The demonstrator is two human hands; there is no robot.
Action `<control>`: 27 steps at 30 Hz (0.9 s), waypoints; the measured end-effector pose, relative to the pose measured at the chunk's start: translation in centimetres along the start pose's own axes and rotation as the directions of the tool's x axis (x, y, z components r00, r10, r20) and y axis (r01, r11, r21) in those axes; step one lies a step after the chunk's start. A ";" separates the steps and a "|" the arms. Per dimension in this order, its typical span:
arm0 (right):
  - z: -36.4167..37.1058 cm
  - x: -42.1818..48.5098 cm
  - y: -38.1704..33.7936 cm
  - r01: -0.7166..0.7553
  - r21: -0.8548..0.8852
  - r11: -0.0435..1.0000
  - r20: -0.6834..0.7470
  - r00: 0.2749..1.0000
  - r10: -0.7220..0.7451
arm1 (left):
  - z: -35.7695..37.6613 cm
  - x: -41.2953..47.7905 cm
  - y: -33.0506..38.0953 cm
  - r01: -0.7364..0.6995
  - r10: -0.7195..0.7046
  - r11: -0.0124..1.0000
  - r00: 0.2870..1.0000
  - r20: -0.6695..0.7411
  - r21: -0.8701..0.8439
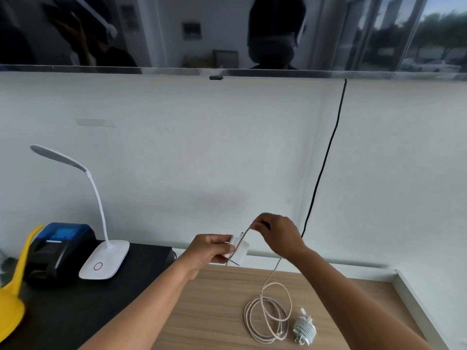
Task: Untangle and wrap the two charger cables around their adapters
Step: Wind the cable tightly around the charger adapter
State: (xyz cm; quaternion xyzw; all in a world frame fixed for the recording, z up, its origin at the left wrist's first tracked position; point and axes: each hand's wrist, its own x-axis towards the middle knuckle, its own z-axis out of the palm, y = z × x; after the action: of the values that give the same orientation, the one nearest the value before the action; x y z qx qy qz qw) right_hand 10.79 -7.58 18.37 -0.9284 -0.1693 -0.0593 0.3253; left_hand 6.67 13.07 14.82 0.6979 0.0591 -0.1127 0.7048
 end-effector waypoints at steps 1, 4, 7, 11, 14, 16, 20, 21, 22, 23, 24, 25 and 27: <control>-0.5 0.2 0.1 -0.013 0.005 1.000 -0.002 1.000 0.013 | 0.2 -0.2 -0.1 0.001 0.000 1.000 0.999 0.037 -0.012; -0.8 0.6 0.4 -0.058 0.047 0.997 0.013 0.998 0.057 | 0.9 -0.8 0.1 -0.017 0.022 0.999 0.993 0.115 -0.044; -0.3 0.7 0.9 -0.100 0.153 0.983 -0.025 0.994 0.105 | 1.5 -1.1 0.8 -0.039 0.047 0.997 0.988 0.147 -0.060; 0.1 0.4 1.4 -0.160 0.275 0.948 -0.077 0.979 0.188 | 1.9 -1.2 1.2 -0.060 0.071 0.996 0.982 0.178 -0.065; 1.1 -0.3 1.4 -0.232 0.285 0.930 -0.033 0.967 0.251 | 2.3 -1.0 2.0 -0.073 0.097 0.984 0.985 0.145 -0.164; 2.2 -0.8 1.5 -0.256 0.254 0.933 0.005 0.965 0.264 | 2.5 -0.7 2.5 -0.089 0.116 0.970 0.987 0.111 -0.226; 3.8 -1.6 1.1 -0.265 0.263 0.928 0.042 0.964 0.263 | 2.5 0.1 3.1 -0.112 0.117 0.951 0.993 0.001 -0.288; 4.1 -1.7 0.9 -0.258 0.276 0.926 0.049 0.966 0.255 | 2.5 0.4 3.1 -0.114 0.110 0.951 0.993 -0.031 -0.288; 4.4 -1.8 0.7 -0.251 0.282 0.926 0.057 0.968 0.245 | 2.4 0.6 3.0 -0.115 0.100 0.952 0.993 -0.066 -0.283; 4.6 -2.0 0.5 -0.233 0.282 0.931 0.063 0.972 0.225 | 2.4 0.8 3.0 -0.114 0.088 0.954 0.991 -0.104 -0.276; 4.8 -2.1 0.3 -0.210 0.275 0.938 0.064 0.978 0.200 | 2.3 1.1 2.9 -0.110 0.074 0.956 0.988 -0.138 -0.273; 5.0 -2.3 0.2 -0.184 0.259 0.948 0.058 0.983 0.175 | 2.3 1.3 2.8 -0.108 0.063 0.956 0.984 -0.167 -0.274; 5.3 -2.4 0.1 -0.128 0.194 0.973 0.036 0.992 0.124 | 2.3 1.7 2.7 -0.114 0.056 0.956 0.975 -0.214 -0.271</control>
State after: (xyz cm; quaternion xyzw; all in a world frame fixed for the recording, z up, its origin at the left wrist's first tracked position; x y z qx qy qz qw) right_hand 8.52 -4.98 13.65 -0.9014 -0.1189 -0.0108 0.4162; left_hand 8.79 10.68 17.04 0.6002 0.1163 -0.0004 0.7913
